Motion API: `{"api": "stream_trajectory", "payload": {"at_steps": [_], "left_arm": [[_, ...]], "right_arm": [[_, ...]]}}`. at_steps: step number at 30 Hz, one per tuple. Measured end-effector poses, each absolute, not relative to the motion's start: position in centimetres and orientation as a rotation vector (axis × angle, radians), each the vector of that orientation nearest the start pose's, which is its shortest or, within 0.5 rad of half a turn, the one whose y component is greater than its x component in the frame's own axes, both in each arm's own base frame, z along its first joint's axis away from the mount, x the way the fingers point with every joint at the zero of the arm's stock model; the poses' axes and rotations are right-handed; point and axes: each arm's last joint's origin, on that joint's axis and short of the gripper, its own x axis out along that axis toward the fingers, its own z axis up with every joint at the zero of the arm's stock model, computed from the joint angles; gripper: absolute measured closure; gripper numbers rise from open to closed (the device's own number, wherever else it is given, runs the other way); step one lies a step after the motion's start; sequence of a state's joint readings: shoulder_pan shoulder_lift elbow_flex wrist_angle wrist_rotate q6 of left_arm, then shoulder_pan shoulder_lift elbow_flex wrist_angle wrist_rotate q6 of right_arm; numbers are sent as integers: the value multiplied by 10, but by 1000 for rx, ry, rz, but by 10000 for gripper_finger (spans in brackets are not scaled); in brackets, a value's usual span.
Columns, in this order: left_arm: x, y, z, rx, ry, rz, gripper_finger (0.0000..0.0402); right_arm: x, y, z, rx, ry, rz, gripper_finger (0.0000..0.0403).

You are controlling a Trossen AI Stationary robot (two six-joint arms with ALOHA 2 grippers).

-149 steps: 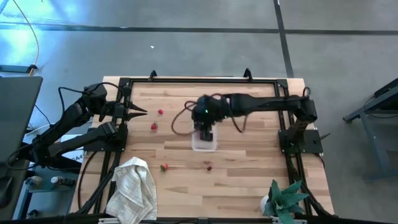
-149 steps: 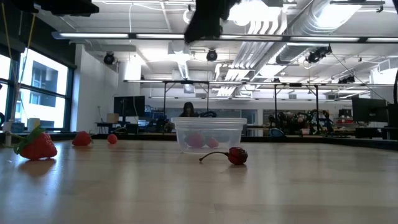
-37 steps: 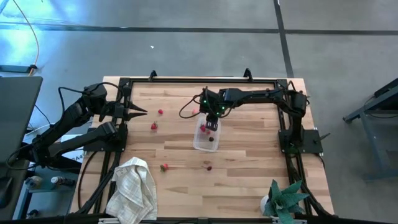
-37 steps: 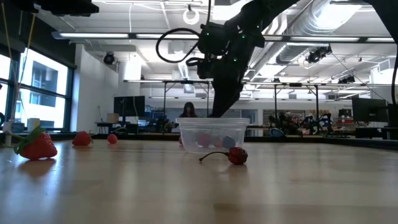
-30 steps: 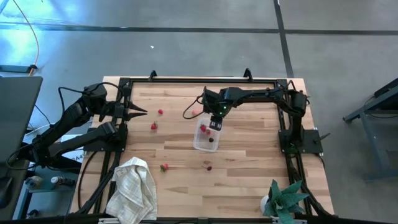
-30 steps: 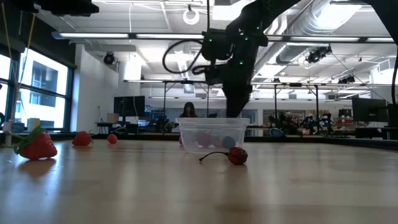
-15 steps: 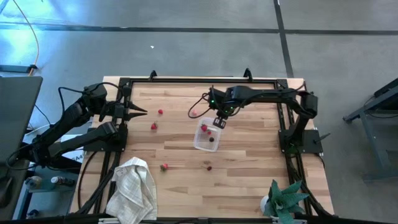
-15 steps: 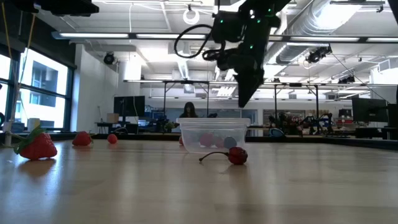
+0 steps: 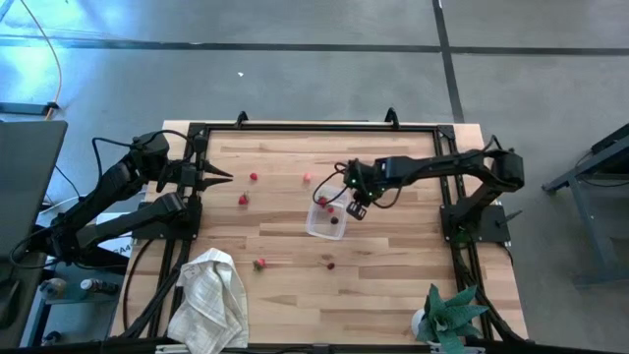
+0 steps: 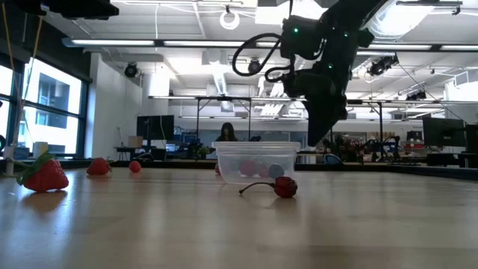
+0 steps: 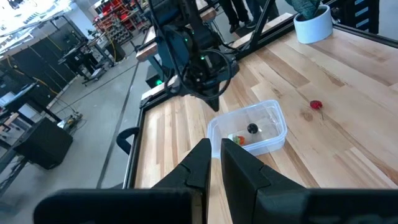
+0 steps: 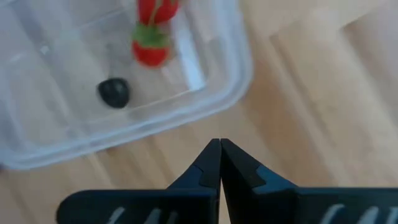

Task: Pick and placing Produce into tupperware
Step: Adjust the transparent bin

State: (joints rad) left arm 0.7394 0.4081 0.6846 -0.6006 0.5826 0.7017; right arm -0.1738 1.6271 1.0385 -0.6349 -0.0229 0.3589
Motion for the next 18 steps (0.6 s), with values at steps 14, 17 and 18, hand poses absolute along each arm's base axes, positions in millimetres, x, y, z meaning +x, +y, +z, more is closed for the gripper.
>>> {"api": "stream_trajectory", "payload": {"at_steps": [14, 17, 18], "left_arm": [[73, 45, 304, 497, 297, 58, 373], [73, 45, 304, 497, 297, 59, 373], [73, 45, 304, 497, 297, 58, 373]], "right_arm": [[313, -59, 170, 448, 1168, -293, 403], [316, -62, 168, 450, 1149, -297, 403], [317, -63, 168, 451, 1142, -299, 403]]}}
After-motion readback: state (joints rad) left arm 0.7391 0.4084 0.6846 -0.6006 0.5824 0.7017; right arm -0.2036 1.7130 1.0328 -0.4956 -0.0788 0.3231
